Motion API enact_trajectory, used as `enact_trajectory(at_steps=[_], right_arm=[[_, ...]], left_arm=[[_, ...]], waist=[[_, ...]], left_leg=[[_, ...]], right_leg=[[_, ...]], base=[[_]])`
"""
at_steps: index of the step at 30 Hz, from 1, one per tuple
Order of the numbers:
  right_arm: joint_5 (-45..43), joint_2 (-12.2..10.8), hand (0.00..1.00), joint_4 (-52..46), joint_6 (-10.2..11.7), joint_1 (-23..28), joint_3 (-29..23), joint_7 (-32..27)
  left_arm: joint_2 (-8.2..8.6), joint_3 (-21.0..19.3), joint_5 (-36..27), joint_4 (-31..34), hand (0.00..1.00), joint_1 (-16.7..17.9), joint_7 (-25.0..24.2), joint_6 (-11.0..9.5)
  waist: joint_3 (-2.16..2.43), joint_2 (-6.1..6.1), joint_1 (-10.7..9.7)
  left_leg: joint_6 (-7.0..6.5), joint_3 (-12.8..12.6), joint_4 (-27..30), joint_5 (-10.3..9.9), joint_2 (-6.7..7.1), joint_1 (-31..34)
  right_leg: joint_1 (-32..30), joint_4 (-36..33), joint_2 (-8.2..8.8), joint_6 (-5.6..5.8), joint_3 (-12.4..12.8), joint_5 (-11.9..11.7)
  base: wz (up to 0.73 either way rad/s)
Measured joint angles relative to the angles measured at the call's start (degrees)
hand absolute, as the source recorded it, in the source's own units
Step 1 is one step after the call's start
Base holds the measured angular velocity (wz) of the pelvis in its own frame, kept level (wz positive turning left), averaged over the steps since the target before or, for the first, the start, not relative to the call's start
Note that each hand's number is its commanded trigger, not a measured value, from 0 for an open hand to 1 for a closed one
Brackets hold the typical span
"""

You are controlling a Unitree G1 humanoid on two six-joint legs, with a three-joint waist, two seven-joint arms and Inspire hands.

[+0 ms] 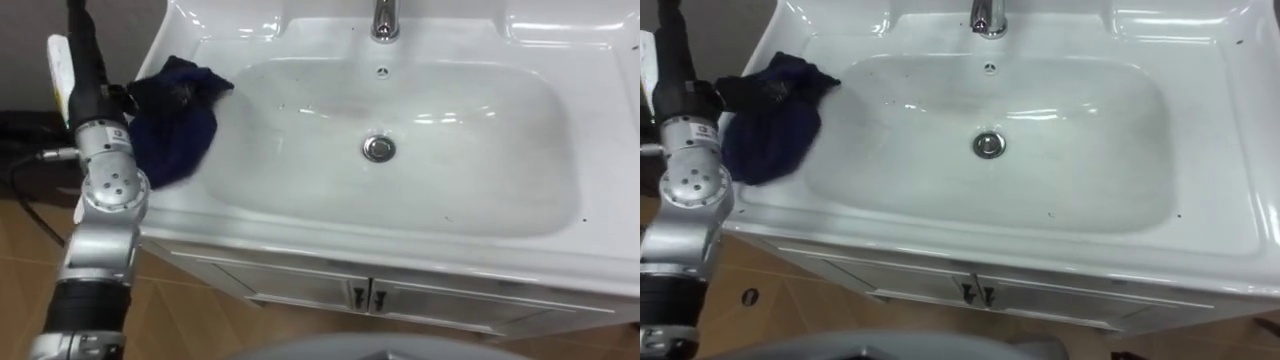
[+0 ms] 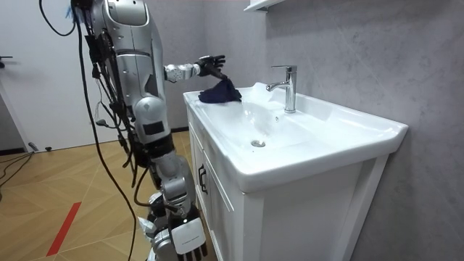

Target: Wipe basin

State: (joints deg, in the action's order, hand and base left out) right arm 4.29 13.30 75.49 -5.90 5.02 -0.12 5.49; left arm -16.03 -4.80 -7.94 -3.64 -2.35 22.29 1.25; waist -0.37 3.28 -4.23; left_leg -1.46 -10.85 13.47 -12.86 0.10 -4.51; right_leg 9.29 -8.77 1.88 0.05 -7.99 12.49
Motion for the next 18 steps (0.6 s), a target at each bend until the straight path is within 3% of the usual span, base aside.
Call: enact_trajectory(at_steps=[6,11,18], right_arm=[[0.1,-0.2,0.00,-0.2,0.1,0.2,0.0,-0.7],[0.1,-0.3,0.00,-0.9,0.0,0.3,-0.7,-1.4],[0.0,-0.3,0.00,-2.5,0.2,1.1,-1.3,-1.7]], left_arm=[[1.13,-1.5,-13.8,-0.1,0.00,1.0,-0.8,-0.3],[1.11,-1.9,-26.9,-0.1,0.00,1.8,-4.6,-0.3],[1.12,-4.1,-31.9,-0.3,0.00,2.6,-10.5,0.1]], waist=[[0.09,-0.13,0.2],[0.05,0.18,0.1],[0.03,0.34,1.4]], left_leg=[[0.00,0.1,0.0,0.0,0.04,-0.3],[-0.01,0.6,0.1,0.0,0.07,-0.2],[0.00,0.1,0.1,0.0,-0.14,-0.1]], right_leg=[[0.4,0.0,0.04,0.01,-0.2,0.0],[0.6,0.0,0.01,0.07,-0.5,0.1],[-0.1,-1.2,-0.08,0.01,0.1,0.2]], base=[[0.00],[0.05],[-0.04]])
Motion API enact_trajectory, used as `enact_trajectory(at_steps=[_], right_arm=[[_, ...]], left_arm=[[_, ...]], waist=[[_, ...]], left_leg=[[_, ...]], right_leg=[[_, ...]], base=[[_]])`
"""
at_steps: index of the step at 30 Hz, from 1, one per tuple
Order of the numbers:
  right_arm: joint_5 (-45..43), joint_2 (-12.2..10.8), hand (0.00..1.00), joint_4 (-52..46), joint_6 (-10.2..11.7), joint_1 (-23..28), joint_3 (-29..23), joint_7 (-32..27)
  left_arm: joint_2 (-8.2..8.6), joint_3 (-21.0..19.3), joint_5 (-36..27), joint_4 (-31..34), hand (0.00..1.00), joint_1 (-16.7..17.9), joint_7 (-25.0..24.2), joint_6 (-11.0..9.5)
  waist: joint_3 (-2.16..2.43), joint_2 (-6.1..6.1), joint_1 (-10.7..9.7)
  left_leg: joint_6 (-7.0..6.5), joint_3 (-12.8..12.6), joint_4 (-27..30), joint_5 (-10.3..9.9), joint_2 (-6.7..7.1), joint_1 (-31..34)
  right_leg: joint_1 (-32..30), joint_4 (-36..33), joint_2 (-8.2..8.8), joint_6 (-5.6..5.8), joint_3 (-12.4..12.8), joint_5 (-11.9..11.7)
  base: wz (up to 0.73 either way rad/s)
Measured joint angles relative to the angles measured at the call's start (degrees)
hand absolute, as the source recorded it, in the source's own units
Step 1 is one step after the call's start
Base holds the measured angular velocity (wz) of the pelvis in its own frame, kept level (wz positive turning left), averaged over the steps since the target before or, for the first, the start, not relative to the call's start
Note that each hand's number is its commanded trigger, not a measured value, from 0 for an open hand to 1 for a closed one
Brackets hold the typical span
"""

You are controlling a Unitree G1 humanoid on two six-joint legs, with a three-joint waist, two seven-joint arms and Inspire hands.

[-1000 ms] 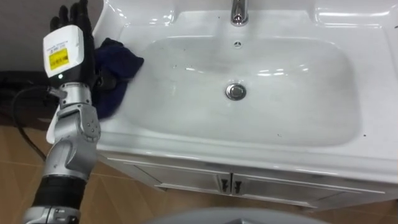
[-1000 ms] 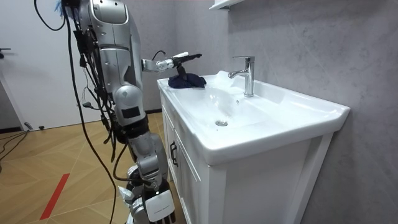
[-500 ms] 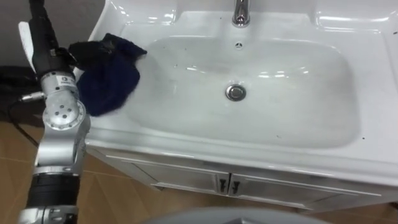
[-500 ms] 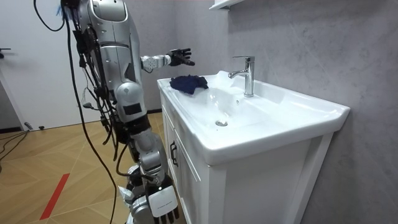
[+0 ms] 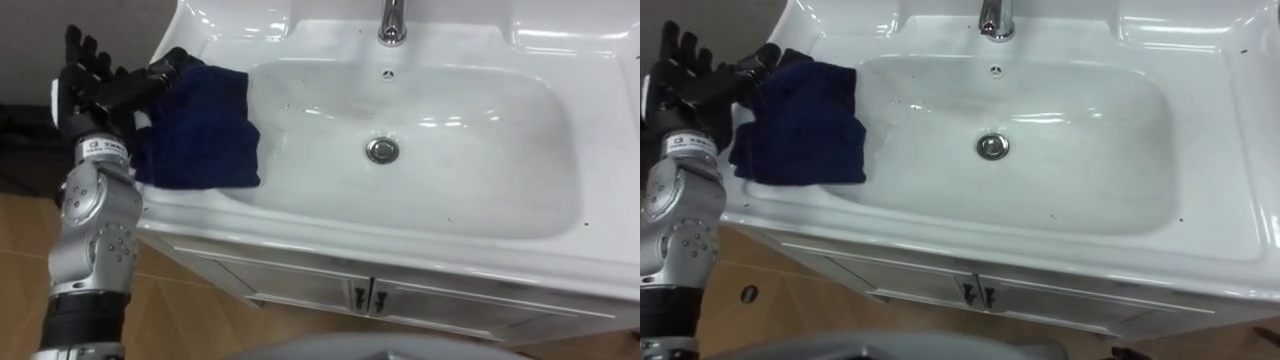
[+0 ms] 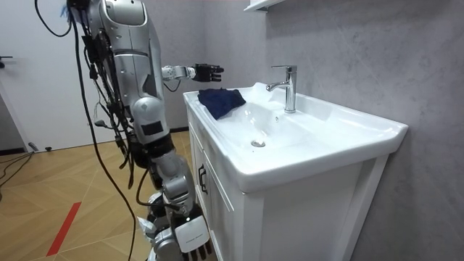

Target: Wipe basin

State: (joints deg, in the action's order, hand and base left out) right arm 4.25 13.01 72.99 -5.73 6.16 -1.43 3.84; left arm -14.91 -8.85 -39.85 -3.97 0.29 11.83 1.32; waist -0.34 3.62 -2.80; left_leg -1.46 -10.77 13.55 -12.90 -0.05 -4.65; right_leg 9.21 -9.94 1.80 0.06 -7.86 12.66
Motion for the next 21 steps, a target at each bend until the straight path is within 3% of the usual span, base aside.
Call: enact_trajectory(at_steps=[4,9,11,14,21], right_arm=[[0.1,0.1,0.00,-0.1,0.9,0.3,0.0,-0.1],[0.5,0.3,0.00,-0.1,1.0,0.9,-0.4,-0.1],[0.5,0.3,0.00,-0.1,1.4,0.8,-1.1,-0.1],[0.3,0.6,0.00,-0.1,2.6,1.5,-1.1,0.2],[-0.7,0.6,0.00,-0.5,2.5,2.2,-1.7,0.6]], left_arm=[[0.00,-3.7,0.9,0.0,0.00,0.0,0.2,-0.1],[-0.01,-6.9,11.3,1.0,0.00,0.0,6.6,-0.1],[-0.09,-9.3,18.7,1.3,0.00,0.1,10.8,-1.0],[-0.09,-12.6,24.0,1.4,0.00,0.6,15.3,-3.1],[-0.07,-17.5,25.4,0.6,0.00,4.5,23.1,-5.8]], waist=[[0.00,0.28,0.4],[0.06,0.54,1.7],[0.12,1.00,1.9],[0.26,1.33,2.3],[0.16,0.81,5.1]], left_leg=[[0.02,0.1,-0.1,0.0,0.00,0.1],[0.03,0.2,-0.1,0.0,0.04,0.0],[0.03,0.4,-0.2,0.0,0.13,0.0],[0.05,0.6,-0.5,0.0,0.17,-0.1],[0.01,2.1,-0.4,0.0,0.71,0.4]], right_leg=[[-0.1,0.2,0.00,-0.03,-0.1,0.0],[0.0,0.3,-0.02,-0.05,-0.4,0.0],[0.1,0.3,0.06,-0.04,-0.9,0.0],[0.1,0.2,0.06,-0.04,-1.1,0.0],[0.0,0.2,0.48,0.15,-2.2,0.5]], base=[[0.01],[0.01],[0.05],[0.01],[0.08]])
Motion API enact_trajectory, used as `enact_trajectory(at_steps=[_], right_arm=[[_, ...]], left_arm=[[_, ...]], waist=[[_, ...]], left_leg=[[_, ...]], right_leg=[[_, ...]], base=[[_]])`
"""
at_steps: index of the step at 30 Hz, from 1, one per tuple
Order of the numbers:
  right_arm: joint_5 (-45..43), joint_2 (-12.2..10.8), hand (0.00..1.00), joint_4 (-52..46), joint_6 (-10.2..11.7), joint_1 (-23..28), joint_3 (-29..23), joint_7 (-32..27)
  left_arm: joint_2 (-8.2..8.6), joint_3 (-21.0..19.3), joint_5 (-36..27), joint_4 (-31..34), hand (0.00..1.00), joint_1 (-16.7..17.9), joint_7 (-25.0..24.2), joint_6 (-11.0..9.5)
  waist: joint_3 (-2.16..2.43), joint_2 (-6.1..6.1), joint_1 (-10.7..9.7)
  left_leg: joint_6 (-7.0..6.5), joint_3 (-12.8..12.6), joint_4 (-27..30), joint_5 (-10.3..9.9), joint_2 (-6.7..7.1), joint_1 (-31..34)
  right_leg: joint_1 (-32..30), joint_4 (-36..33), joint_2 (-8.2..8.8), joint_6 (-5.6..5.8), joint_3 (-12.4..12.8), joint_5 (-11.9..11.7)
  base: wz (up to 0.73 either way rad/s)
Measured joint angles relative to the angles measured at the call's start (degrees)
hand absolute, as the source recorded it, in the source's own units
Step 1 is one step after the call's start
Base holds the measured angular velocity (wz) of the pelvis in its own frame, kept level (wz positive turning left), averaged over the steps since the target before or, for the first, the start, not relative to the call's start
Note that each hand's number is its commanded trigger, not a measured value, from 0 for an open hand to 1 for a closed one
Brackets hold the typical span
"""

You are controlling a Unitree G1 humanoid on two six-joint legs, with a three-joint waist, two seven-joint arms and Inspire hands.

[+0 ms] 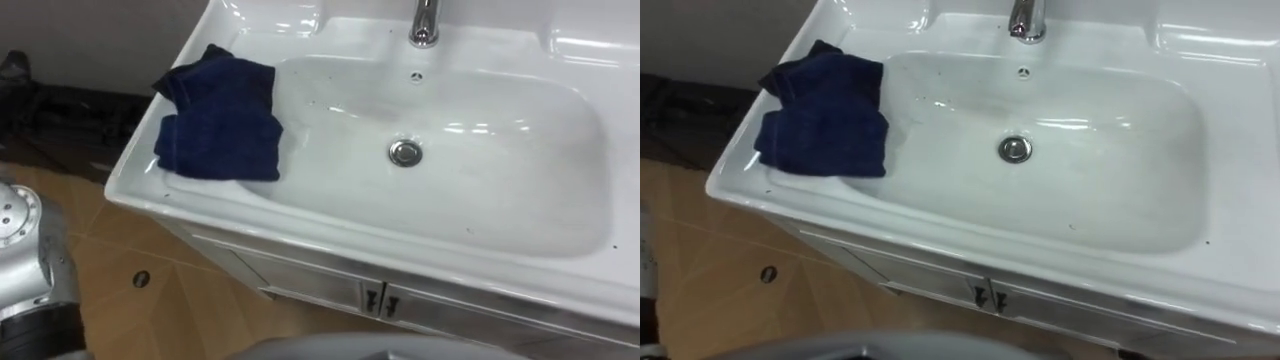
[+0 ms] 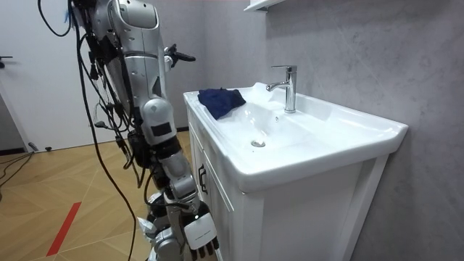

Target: Wipe basin

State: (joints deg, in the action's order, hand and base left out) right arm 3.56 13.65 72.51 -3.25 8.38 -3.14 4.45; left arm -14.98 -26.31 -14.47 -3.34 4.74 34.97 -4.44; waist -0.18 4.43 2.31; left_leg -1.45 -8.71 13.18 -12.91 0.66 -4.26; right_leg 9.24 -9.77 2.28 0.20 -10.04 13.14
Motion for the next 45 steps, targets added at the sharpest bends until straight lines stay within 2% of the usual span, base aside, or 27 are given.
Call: enact_trajectory(at_steps=[2,5,6,8,9,10,11,12,14,15,16,17,19,22,26,32,35,38,42,45], right_arm=[[0.1,0.2,0.00,0.1,-0.5,0.3,0.1,0.1],[0.4,0.1,0.00,0.1,-0.7,0.9,0.1,0.1],[0.4,0.1,0.00,0.0,-0.9,0.9,0.1,0.2],[0.3,0.1,0.00,-0.2,-1.8,0.7,0.8,0.7],[0.3,0.0,0.00,-0.2,-1.9,0.6,0.8,0.7],[0.3,-0.1,0.00,-0.2,-1.9,0.6,0.9,0.7],[0.4,-0.1,0.00,-0.2,-1.9,0.7,1.7,0.7],[0.4,-0.2,0.00,-0.2,-1.9,0.6,2.1,0.9],[0.3,-0.4,0.00,-0.2,-2.4,0.5,2.0,2.2],[0.3,-0.4,0.00,-0.2,-2.7,0.4,1.9,2.6],[0.3,-0.4,0.00,-0.2,-3.0,0.4,2.0,3.3],[0.5,-0.4,0.00,0.2,-3.1,0.1,2.0,3.8],[0.7,-0.3,0.00,1.2,-3.1,-0.6,2.0,4.0],[0.4,0.0,0.00,1.4,-3.1,-0.8,2.3,4.6],[0.5,0.2,0.00,1.5,-3.1,-0.8,2.5,5.3],[0.6,0.4,0.00,1.6,-3.1,-1.5,3.1,6.2],[0.6,0.4,0.00,1.6,-3.1,-1.8,3.2,6.4],[0.8,0.2,0.00,1.6,-3.1,-1.7,3.4,6.4],[0.7,-0.1,0.00,1.7,-3.1,-1.7,3.5,6.5],[0.7,-0.2,0.00,1.3,-3.1,-2.0,3.5,6.4]], left_arm=[[-0.01,-0.6,-2.4,-4.3,0.00,2.6,1.2,-0.6],[0.42,-0.5,-8.3,-11.7,0.00,7.1,1.4,-0.6],[0.66,-0.4,-8.9,-13.6,0.00,8.1,1.3,-0.6],[1.84,0.6,-10.2,-23.5,0.00,10.7,0.2,-0.5],[2.34,1.3,-10.2,-25.9,0.00,11.4,-0.1,-0.5],[3.47,2.5,-10.3,-30.6,0.00,12.7,-1.3,-0.3],[4.04,4.4,-10.3,-36.2,0.00,13.4,-2.8,-0.2],[4.19,5.1,-10.3,-39.0,0.00,13.7,-3.8,0.1],[4.22,6.5,-9.6,-47.9,0.00,14.2,-7.4,2.0],[4.23,6.5,-9.5,-49.6,0.00,14.3,-8.0,2.0],[4.22,6.9,-8.2,-53.1,0.00,14.5,-9.2,2.0],[4.23,8.5,-7.0,-56.5,0.00,14.9,-10.4,2.2],[4.28,10.0,-5.1,-59.9,0.00,15.0,-12.6,3.4],[4.22,11.5,0.7,-62.0,0.00,15.5,-16.3,4.9],[4.22,12.7,7.9,-65.1,0.00,13.5,-21.3,6.7],[4.28,14.2,14.0,-64.5,0.00,10.2,-25.8,9.1],[4.29,15.9,16.6,-62.7,0.00,9.0,-27.2,9.3],[4.34,18.0,17.8,-62.7,0.00,7.2,-28.3,9.4],[4.79,18.3,19.2,-62.8,0.00,6.0,-29.6,9.5],[4.98,18.8,19.2,-63.4,0.00,6.0,-31.0,9.5]], waist=[[0.29,-0.06,1.4],[0.55,-0.33,2.4],[0.51,-0.52,2.6],[0.52,-0.96,3.2],[0.51,-1.09,3.4],[0.44,-1.48,3.9],[0.23,-1.57,4.1],[0.19,-1.79,4.1],[0.39,-2.68,4.1],[0.40,-2.89,4.2],[0.21,-3.23,4.4],[0.20,-3.21,4.4],[0.05,-3.31,4.3],[-0.18,-3.56,4.0],[-0.25,-3.37,3.7],[-0.25,-3.40,2.0],[-0.25,-3.64,0.9],[-0.24,-3.90,0.8],[-0.22,-4.30,0.7],[-0.23,-4.32,0.9]], left_leg=[[-0.03,0.2,0.0,0.0,0.17,0.0],[-0.07,1.0,0.3,0.0,0.31,0.4],[-0.07,1.1,0.3,0.0,0.32,0.4],[-0.09,1.4,0.3,0.0,0.31,0.6],[-0.11,1.4,0.3,-0.1,0.29,0.6],[-0.16,1.5,0.4,-0.1,0.42,0.8],[-0.20,2.1,0.4,-0.1,0.70,0.8],[-0.23,2.3,0.5,-0.2,0.77,0.8],[-0.34,3.6,1.2,-0.2,1.06,1.5],[-0.36,3.9,1.4,-0.2,1.12,1.7],[-0.37,4.2,1.5,-0.2,1.09,1.7],[-0.40,4.3,1.5,-0.3,1.07,1.7],[-0.50,4.4,1.3,-0.3,1.06,1.8],[-0.72,4.8,2.3,-0.5,1.12,2.8],[-0.76,4.7,2.3,-0.5,1.11,2.6],[-0.95,5.0,2.6,-0.7,1.33,3.1],[-0.96,5.5,2.5,-0.7,1.91,3.0],[-0.97,5.5,2.4,-0.7,1.94,2.9],[-0.92,5.4,2.3,-0.9,1.87,2.7],[-0.88,4.3,2.4,-1.2,1.50,2.7]], right_leg=[[0.1,0.0,0.16,0.05,-0.2,0.1],[0.1,0.0,0.28,0.16,-1.0,0.1],[0.1,0.0,0.30,0.17,-1.2,0.2],[0.1,0.1,0.32,0.18,-1.6,0.2],[0.1,0.1,0.35,0.19,-1.7,0.2],[0.2,0.1,0.51,0.19,-1.9,0.4],[0.4,0.1,0.62,0.26,-2.4,0.6],[0.6,0.2,0.64,0.30,-2.5,0.6],[0.7,0.3,0.75,0.38,-3.3,0.8],[0.7,0.3,0.79,0.38,-3.6,0.8],[0.8,0.2,0.89,0.39,-4.2,0.8],[0.8,0.2,0.95,0.42,-4.2,0.8],[0.9,0.3,1.05,0.49,-4.3,0.8],[1.2,0.9,1.02,0.54,-5.0,0.8],[1.6,1.2,1.02,0.63,-5.0,0.8],[1.6,1.0,1.19,0.90,-5.9,1.0],[1.6,1.1,1.29,0.97,-6.0,1.0],[1.5,1.1,1.34,1.00,-5.8,1.0],[1.5,0.8,1.31,1.01,-5.6,1.0],[0.8,0.2,1.13,1.00,-4.4,1.0]], base=[[0.02],[0.11],[0.12],[0.09],[0.06],[0.13],[0.16],[0.23],[0.26],[0.25],[0.12],[0.06],[0.02],[0.11],[0.04],[0.06],[0.04],[0.00],[-0.03],[-0.16]])
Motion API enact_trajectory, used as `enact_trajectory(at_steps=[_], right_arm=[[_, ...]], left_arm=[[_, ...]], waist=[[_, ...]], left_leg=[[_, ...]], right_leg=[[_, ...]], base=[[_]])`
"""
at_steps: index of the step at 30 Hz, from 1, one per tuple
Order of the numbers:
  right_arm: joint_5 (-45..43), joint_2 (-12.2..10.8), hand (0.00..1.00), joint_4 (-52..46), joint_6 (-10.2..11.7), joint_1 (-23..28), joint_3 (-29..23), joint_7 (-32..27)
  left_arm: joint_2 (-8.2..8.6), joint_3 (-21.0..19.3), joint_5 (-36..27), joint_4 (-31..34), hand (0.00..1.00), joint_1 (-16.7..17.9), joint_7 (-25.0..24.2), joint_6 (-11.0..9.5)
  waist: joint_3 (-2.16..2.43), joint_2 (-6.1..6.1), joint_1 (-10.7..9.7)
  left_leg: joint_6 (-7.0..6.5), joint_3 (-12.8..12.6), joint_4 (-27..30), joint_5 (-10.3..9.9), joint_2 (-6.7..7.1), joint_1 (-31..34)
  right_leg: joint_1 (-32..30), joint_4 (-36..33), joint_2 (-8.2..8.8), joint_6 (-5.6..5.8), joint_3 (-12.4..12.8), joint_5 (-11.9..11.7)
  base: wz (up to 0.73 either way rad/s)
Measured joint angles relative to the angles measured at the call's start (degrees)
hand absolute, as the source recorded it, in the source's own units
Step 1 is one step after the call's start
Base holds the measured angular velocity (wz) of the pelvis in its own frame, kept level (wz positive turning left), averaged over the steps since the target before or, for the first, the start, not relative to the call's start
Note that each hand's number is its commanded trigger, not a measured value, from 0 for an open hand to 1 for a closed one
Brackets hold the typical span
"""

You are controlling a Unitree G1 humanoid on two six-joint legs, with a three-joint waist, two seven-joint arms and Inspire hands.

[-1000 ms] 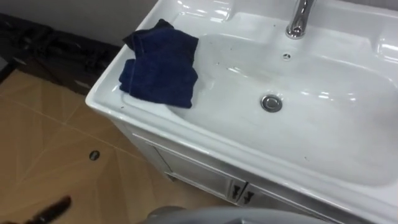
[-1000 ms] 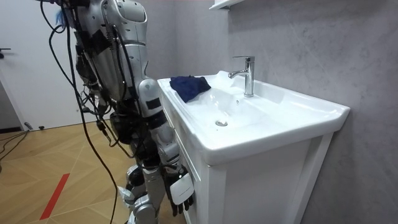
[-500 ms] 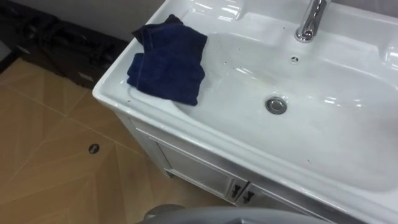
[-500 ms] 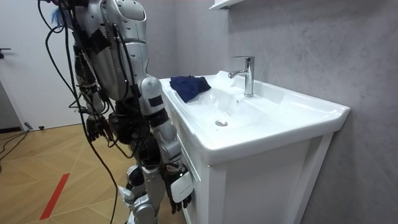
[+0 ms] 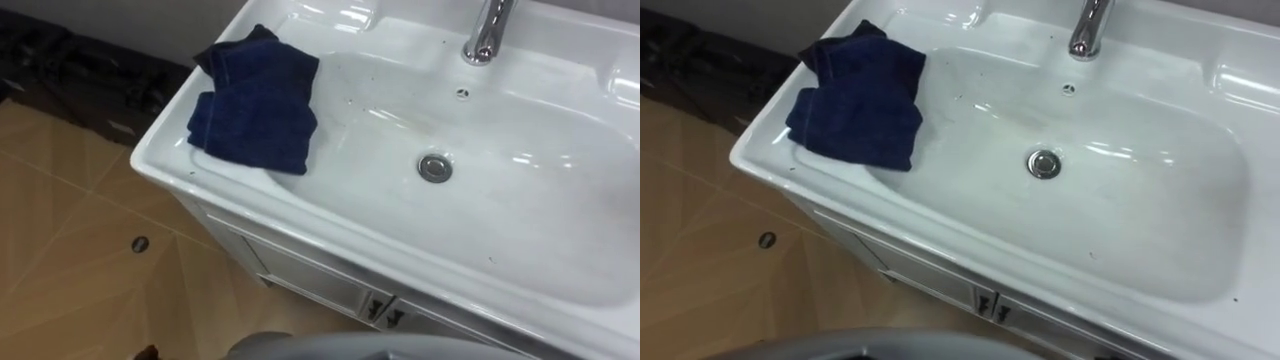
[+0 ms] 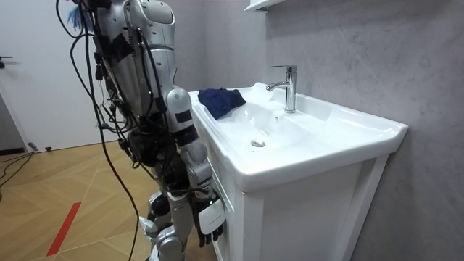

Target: Wipe basin

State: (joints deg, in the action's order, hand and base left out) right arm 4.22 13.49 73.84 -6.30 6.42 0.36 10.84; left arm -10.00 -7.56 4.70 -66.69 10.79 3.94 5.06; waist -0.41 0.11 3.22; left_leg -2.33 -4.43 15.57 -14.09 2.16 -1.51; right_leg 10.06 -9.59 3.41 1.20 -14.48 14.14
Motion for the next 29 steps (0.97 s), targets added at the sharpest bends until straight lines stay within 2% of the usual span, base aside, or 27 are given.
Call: enact_trajectory(at_steps=[1,8,12,18,25,29], right_arm=[[0.0,0.0,0.00,-0.1,0.0,-0.1,0.1,-0.1],[0.1,0.0,0.00,-0.1,0.1,-0.5,0.1,1.2],[0.1,-0.1,0.00,-0.1,0.0,-0.6,0.1,1.5],[1.9,-0.1,0.00,-0.2,-0.1,-0.6,0.1,0.8],[-0.5,-0.2,0.00,0.0,-1.3,-0.9,-0.1,0.3],[-3.1,-0.4,0.00,0.3,-2.4,-1.3,0.0,0.5]], left_arm=[[-0.05,0.5,0.0,-0.3,0.00,0.1,-0.7,0.1],[-0.04,2.2,0.0,-1.1,0.00,-0.4,-5.2,2.4],[-0.07,2.2,0.0,-1.6,0.00,-1.8,-7.0,3.0],[-0.32,3.9,0.7,-1.5,0.00,-2.7,-8.4,3.5],[-0.53,5.4,4.3,-1.5,0.00,-3.6,-10.2,4.2],[-0.58,5.7,9.1,-1.4,0.00,-4.7,-12.5,4.2]], waist=[[-0.05,-0.04,0.0],[-0.04,-0.13,-1.3],[-0.04,-0.12,-1.6],[-0.03,-0.06,-2.9],[0.13,-0.24,-4.8],[0.26,-0.47,-6.0]], left_leg=[[0.02,-0.2,0.1,-0.1,-0.46,0.0],[-0.06,-1.8,0.2,-0.4,-0.99,0.2],[-0.05,-3.5,0.2,-0.4,-1.52,0.1],[-0.19,-4.3,0.1,-0.5,-1.75,0.0],[-0.46,-6.3,0.0,-0.7,-1.99,-0.1],[-0.75,-6.2,0.2,-0.8,-1.73,0.0]], right_leg=[[-0.1,-0.2,-0.08,-0.02,0.2,0.0],[-0.9,-0.5,-0.30,-0.08,1.7,-0.3],[-1.0,-0.5,-0.64,-0.21,3.1,-0.8],[-1.8,-1.1,-0.65,-0.09,4.4,-1.1],[-3.2,-2.2,-0.60,0.00,6.4,-1.1],[-3.2,-2.2,-0.45,0.19,6.4,-1.2]], base=[[-0.15],[-0.10],[-0.20],[-0.12],[-0.15],[-0.03]])
